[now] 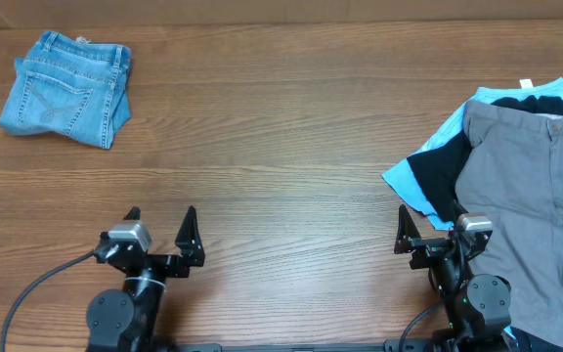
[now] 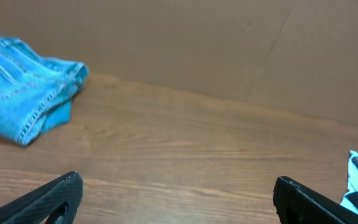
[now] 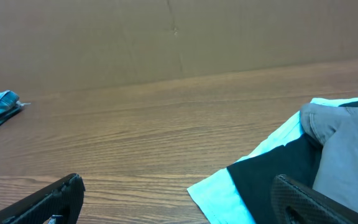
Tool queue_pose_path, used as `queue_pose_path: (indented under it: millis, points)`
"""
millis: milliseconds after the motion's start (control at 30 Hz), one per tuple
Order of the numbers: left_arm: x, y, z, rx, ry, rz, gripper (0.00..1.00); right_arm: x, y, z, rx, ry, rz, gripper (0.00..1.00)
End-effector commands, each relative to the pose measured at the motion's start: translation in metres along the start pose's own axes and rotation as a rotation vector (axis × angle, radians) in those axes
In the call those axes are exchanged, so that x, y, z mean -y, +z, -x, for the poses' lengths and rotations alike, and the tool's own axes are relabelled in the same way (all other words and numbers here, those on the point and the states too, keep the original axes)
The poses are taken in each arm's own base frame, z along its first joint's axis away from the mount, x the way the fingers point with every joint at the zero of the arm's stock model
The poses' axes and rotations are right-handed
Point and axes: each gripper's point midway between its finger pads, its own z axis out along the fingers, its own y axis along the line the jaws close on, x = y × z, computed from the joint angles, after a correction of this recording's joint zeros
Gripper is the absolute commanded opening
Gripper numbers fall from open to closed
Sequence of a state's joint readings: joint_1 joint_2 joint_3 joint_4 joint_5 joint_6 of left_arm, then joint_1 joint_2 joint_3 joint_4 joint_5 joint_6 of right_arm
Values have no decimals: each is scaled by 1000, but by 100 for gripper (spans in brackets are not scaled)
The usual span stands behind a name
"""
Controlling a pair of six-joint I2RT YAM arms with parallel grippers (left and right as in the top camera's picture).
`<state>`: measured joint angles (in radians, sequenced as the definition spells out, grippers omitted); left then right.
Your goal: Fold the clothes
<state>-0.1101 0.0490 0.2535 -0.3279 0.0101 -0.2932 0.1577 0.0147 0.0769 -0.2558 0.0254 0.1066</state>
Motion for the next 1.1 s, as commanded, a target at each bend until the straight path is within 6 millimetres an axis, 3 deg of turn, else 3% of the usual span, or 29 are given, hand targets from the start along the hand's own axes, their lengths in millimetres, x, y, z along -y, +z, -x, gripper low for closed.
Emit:
queue_pose_path:
  millis: [0,200,1067]
  points:
    - [-8,3,-10,22,-29,19,100,-1,-1,4,16,-2,6,100]
    - [-21,16,-51,-50,-30,45,100,-1,-1,4,16,-2,5,100]
    - [-20,18,-48,-26,-26,34,100,-1,-1,4,16,-2,6,100]
